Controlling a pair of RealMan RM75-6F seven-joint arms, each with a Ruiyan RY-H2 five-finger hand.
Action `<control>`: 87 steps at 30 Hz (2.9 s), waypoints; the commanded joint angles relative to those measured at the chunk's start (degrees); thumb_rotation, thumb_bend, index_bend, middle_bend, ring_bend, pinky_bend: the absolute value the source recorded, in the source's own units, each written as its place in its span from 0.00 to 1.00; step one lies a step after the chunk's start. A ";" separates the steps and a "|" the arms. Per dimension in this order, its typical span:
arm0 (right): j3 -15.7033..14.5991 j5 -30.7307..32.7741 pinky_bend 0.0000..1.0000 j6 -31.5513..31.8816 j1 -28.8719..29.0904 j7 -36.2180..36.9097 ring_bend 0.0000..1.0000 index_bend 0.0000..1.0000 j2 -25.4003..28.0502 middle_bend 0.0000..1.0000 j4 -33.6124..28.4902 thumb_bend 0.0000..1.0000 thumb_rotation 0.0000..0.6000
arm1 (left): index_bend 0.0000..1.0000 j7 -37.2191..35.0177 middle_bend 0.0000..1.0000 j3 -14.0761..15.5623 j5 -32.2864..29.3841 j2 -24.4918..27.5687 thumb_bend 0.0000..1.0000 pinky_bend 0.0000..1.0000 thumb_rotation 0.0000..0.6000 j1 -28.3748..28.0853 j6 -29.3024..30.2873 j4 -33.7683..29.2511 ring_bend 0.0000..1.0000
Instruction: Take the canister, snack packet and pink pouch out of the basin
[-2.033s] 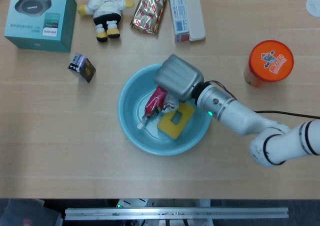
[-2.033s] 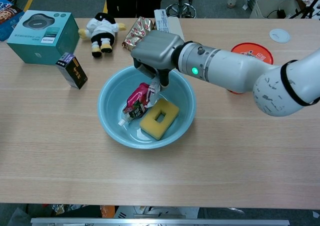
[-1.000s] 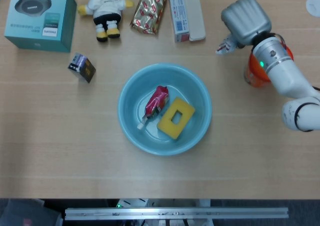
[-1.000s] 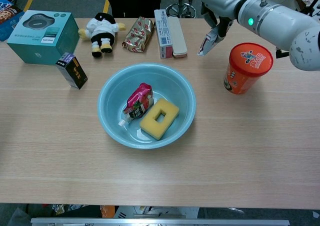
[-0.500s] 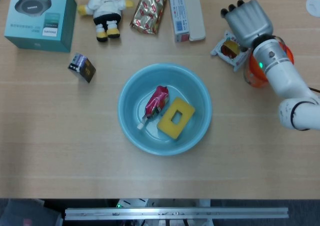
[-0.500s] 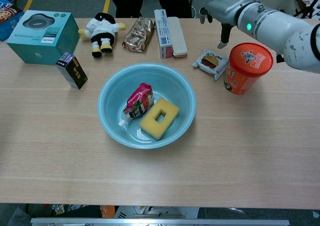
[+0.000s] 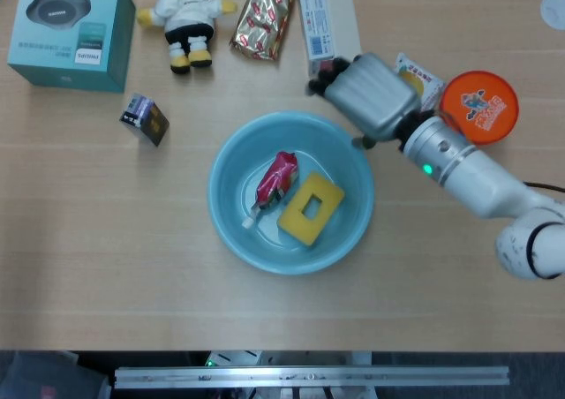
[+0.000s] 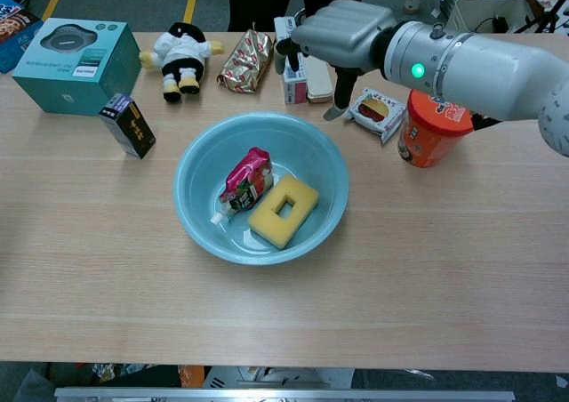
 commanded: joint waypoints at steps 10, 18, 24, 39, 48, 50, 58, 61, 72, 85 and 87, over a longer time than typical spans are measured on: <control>-1.61 3.77 0.49 -0.58 5.92 -8.39 0.27 0.27 -7.20 0.34 -2.32 0.00 1.00 | 0.32 -0.42 0.27 0.30 0.58 0.53 0.34 0.16 1.00 0.62 0.91 -0.25 0.21; -3.24 7.70 0.49 0.51 9.04 -12.90 0.27 0.28 -12.19 0.34 -0.81 0.00 1.00 | 0.32 -0.89 0.27 0.41 0.87 0.63 0.34 0.16 1.00 0.96 1.37 -0.07 0.21; -4.28 10.40 0.49 2.20 10.51 -15.66 0.27 0.28 -15.61 0.34 2.22 0.00 1.00 | 0.32 -1.35 0.27 0.42 0.73 0.70 0.35 0.16 1.00 1.14 1.43 0.28 0.21; -4.78 15.58 0.49 1.95 12.67 -17.75 0.27 0.31 -21.10 0.34 9.66 0.00 1.00 | 0.32 -2.66 0.27 0.14 -0.10 0.53 0.34 0.16 1.00 1.15 1.01 1.65 0.21; -4.95 16.90 0.50 1.70 13.69 -18.83 0.27 0.35 -24.16 0.37 13.02 0.00 1.00 | 0.32 -3.48 0.27 0.13 -0.44 0.46 0.35 0.16 1.00 1.14 0.66 2.44 0.21; -5.17 16.41 0.51 2.11 13.67 -19.09 0.29 0.37 -25.04 0.39 13.87 0.00 1.00 | 0.32 -3.66 0.27 0.11 -0.49 0.42 0.35 0.16 1.00 1.11 0.57 2.56 0.21; -5.74 11.77 0.64 3.29 12.24 -18.06 0.40 0.49 -28.35 0.48 17.92 0.02 1.00 | 0.32 -3.67 0.27 0.25 -0.54 0.37 0.34 0.16 1.00 0.95 0.00 2.75 0.21; -5.88 8.24 0.69 3.70 11.21 -16.48 0.46 0.55 -29.05 0.52 19.30 0.05 1.00 | 0.32 -3.61 0.27 0.22 -0.65 0.46 0.35 0.16 1.00 0.95 -0.03 2.65 0.21; -6.23 -1.96 0.84 3.81 7.09 -10.22 0.63 0.72 -29.76 0.65 22.41 0.15 1.00 | 0.32 -3.10 0.27 0.27 -0.70 0.60 0.34 0.16 1.00 0.62 -0.66 2.17 0.21; -2.21 -7.21 0.86 5.09 3.87 -5.09 0.64 0.73 -19.65 0.66 12.10 0.15 1.00 | 0.32 -3.06 0.27 0.19 -0.70 1.18 0.34 0.16 1.00 0.78 -0.25 1.59 0.21; -1.54 -7.87 0.86 6.16 3.08 -4.55 0.64 0.73 -16.49 0.66 9.38 0.15 1.00 | 0.32 -3.06 0.27 0.18 -0.65 1.22 0.34 0.16 1.00 0.76 -0.22 1.57 0.21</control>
